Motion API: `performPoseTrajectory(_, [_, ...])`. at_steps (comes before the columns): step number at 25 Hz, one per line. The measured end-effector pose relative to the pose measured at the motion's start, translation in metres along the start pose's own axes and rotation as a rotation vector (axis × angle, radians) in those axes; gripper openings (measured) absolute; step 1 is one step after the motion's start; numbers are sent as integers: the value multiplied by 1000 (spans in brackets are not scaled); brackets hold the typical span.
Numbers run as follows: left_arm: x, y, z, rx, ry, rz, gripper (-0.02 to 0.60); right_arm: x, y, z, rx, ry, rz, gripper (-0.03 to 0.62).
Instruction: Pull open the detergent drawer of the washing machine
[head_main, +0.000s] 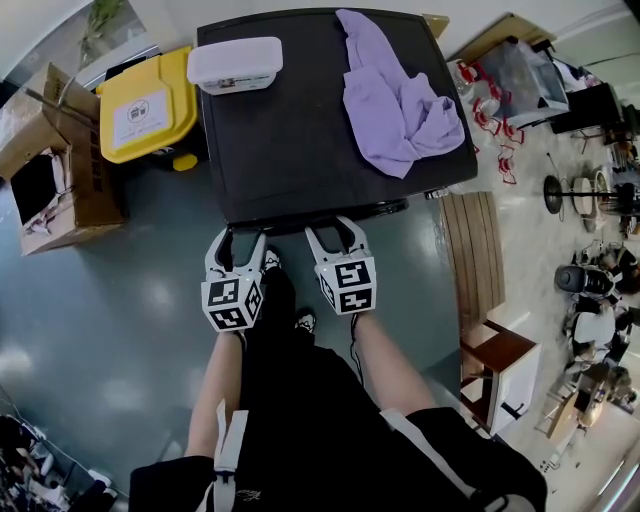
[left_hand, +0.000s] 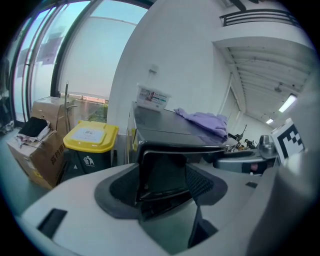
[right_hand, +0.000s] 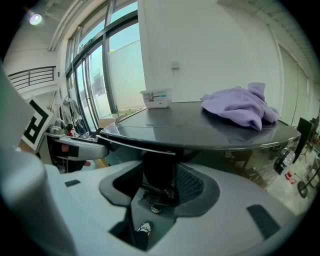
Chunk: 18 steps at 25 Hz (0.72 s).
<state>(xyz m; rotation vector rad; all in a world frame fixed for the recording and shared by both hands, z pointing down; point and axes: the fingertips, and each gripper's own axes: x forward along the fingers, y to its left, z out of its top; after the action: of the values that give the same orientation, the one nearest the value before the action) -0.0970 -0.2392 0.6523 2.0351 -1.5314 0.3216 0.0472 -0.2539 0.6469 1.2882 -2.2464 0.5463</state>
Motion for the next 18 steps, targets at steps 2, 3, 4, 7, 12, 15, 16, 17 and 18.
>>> performPoseTrajectory(2, [0,-1,-1,7,-1,4,287,0,0,-1,-2,-2,-4,207])
performPoseTrajectory(3, [0,-1,-1,7,0,1,287,0,0,-1,-3,-2,-7,206])
performPoseTrajectory(4, [0,-1,0,4,0,-4,287,0,0,-1,-3,-1,-8,206])
performPoseTrajectory(7, [0,0,1,-9,-2,-12,287,0,1,0,-7,2,4,206])
performPoseTrajectory(12, [1,-1,-1,-33,4,-27,287,0,-1,-2,-1,13,20,201])
performPoseTrajectory(15, [0,-1,-1,-28,12,-27,285,0,0,-2,-1,23,23,199])
performPoseTrajectory(16, [0,0,-2,-22,16,-25,286,0,0,-2,-1,26,26,198])
performPoseTrajectory(17, [-1,0,-2,-14,20,-22,286,-1,1,-2,-2,29,28,196])
performPoseTrajectory(18, [-1,1,-3,-4,25,-19,285,-1,1,-2,-1,31,30,195])
